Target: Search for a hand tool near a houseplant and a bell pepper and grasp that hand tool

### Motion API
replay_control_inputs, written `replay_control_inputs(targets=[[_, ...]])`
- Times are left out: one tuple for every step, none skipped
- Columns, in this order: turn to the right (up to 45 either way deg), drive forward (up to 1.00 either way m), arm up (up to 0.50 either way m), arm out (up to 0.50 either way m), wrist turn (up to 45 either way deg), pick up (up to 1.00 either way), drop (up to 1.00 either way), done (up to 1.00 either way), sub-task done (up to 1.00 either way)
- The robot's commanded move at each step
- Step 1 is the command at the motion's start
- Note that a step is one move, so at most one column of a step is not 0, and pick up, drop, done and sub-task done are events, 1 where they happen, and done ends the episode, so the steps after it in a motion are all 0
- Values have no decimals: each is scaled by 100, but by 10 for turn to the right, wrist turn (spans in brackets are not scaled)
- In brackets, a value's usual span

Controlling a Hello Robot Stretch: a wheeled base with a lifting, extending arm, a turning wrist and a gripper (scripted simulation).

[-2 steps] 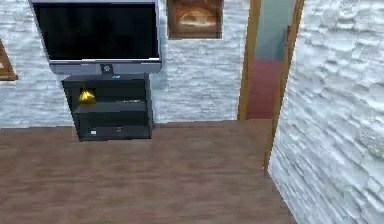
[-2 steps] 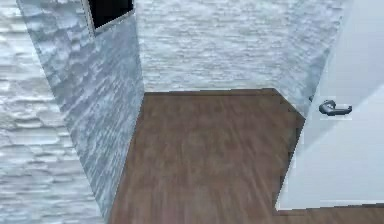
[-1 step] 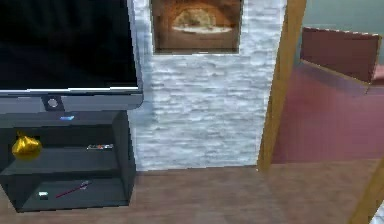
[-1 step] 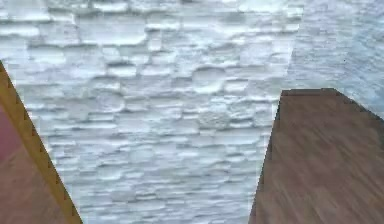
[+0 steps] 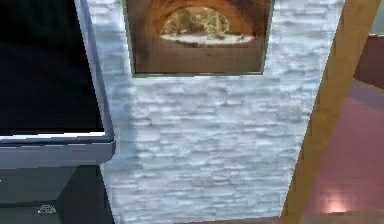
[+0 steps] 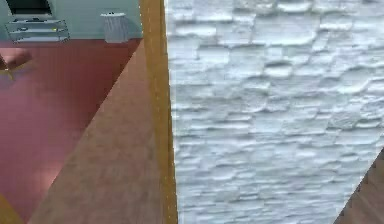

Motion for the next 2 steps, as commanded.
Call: replay_control_inputs(targets=[[450, 0, 0, 0, 0, 0, 0, 0, 0], [60, 0, 0, 0, 0, 0, 0, 0, 0]])
